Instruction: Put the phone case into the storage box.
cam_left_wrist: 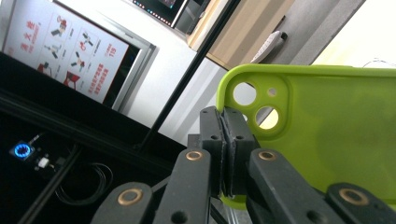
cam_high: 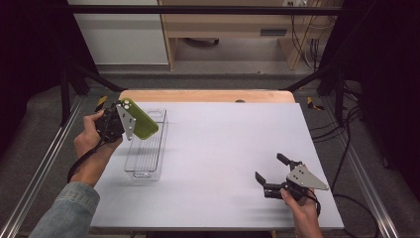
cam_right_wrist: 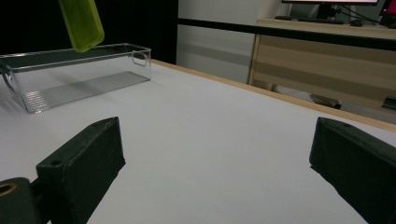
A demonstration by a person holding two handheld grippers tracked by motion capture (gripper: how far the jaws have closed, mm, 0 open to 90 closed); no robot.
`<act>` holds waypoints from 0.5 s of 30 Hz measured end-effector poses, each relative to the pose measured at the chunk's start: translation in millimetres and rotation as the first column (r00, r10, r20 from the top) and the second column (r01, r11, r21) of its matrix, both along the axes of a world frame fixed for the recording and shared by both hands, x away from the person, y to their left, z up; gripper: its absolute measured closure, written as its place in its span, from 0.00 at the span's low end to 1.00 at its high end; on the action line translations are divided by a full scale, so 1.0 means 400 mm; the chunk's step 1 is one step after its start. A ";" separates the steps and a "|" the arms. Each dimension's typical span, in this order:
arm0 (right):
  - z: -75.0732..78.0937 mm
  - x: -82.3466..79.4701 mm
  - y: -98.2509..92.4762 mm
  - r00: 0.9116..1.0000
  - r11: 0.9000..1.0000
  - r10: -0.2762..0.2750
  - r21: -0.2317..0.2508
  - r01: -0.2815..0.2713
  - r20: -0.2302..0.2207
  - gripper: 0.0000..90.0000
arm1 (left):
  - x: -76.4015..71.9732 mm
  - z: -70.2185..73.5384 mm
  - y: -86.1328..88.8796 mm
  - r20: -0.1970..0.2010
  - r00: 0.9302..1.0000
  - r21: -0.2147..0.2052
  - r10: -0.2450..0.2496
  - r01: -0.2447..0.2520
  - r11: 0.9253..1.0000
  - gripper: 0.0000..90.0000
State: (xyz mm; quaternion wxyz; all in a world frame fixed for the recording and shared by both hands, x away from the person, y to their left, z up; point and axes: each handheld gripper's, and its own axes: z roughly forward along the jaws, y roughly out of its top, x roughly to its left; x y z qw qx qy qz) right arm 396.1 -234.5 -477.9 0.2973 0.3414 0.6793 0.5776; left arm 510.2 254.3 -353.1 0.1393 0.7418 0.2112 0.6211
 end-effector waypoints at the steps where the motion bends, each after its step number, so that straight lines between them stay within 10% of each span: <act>1: 0.000 0.000 0.000 1.000 1.000 0.000 0.002 0.000 -0.001 0.04 | 0.003 0.001 -0.003 0.002 1.000 0.006 -0.004 0.004 1.000 0.98; 15: -0.001 0.001 -0.010 1.000 0.999 -0.012 0.032 0.012 -0.003 0.04 | 0.034 -0.015 -0.049 -0.002 0.999 0.142 -0.034 0.034 0.989 0.98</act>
